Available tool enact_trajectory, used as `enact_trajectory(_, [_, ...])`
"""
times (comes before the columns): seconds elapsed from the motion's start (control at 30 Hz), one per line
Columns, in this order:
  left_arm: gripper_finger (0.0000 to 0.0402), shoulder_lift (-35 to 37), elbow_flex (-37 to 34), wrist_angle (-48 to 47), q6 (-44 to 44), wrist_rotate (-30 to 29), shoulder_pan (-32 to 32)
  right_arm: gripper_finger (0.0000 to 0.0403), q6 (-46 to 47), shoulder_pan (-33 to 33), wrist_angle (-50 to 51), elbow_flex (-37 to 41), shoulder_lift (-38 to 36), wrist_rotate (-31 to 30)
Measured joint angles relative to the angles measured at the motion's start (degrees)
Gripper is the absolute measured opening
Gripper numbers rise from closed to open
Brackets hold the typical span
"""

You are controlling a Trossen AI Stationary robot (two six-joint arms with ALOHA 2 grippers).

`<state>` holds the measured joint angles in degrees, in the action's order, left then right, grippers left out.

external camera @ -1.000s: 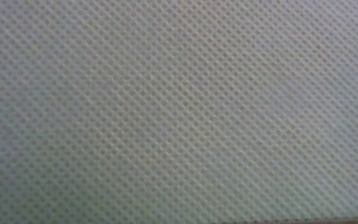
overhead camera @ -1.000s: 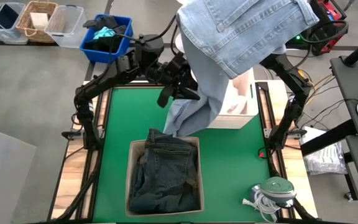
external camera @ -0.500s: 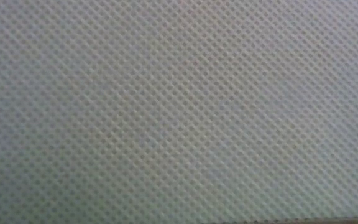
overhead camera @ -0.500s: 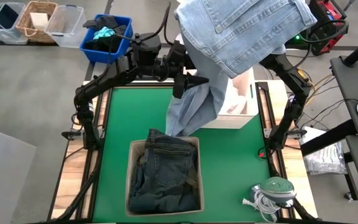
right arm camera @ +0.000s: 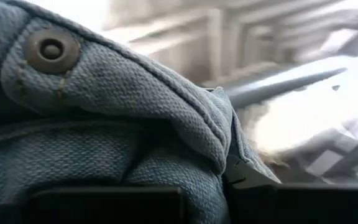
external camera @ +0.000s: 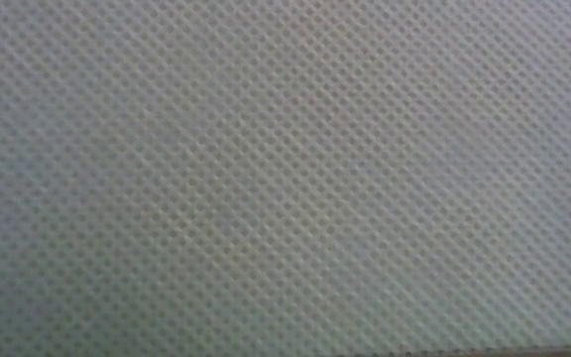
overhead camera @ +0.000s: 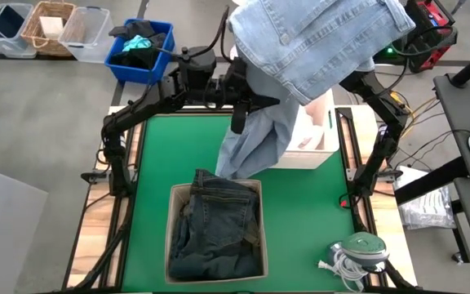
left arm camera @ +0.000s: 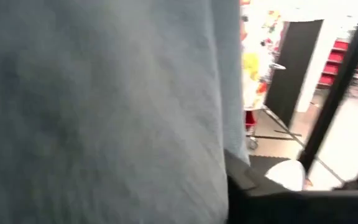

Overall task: Sort clothes
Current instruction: Put the light blue pants into the gray laundry organizer

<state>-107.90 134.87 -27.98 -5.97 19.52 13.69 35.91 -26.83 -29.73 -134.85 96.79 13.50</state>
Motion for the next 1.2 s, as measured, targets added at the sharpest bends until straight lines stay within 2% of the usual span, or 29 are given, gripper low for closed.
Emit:
enact_trajectory(0.03, [0.0019, 0.31, 0.0, -0.08, 0.22, 1.19, -0.12, 0.0013, 0.03, 0.0, 1.55, 0.0, -0.19, -1.59])
enact_trajectory(0.2, [0.0007, 4.4, 0.0, -2.29, -0.42, 2.87, -1.06, 0.0013, -0.62, -0.42, 13.41, -0.09, -1.43, -11.91])
enact_trajectory(0.47, [0.0003, 13.47, 0.0, -5.1, -1.21, 2.59, -2.04, 0.0013, -6.31, -0.86, 25.93, -0.09, -2.05, -17.71])
enact_trajectory(0.67, [0.0002, 17.49, 0.13, -2.9, -1.06, 2.4, -2.02, 0.0025, -5.16, -0.92, 35.4, -0.09, 0.17, -18.23])
enact_trajectory(0.87, [0.0002, 18.02, 0.08, 1.64, -3.74, 4.71, -2.88, 0.0101, 1.24, -1.97, 46.17, -0.09, 2.36, -17.76])
enact_trajectory(1.07, [0.0001, 19.88, 0.02, 3.1, -3.87, 5.53, -2.88, 0.0199, -1.49, -3.34, 53.83, -0.07, 2.78, -5.63])
enact_trajectory(1.2, [0.0001, 21.39, 0.02, 8.21, -4.3, 5.51, -2.88, 0.0251, 0.02, -4.09, 59.56, -0.2, 2.55, -2.52])
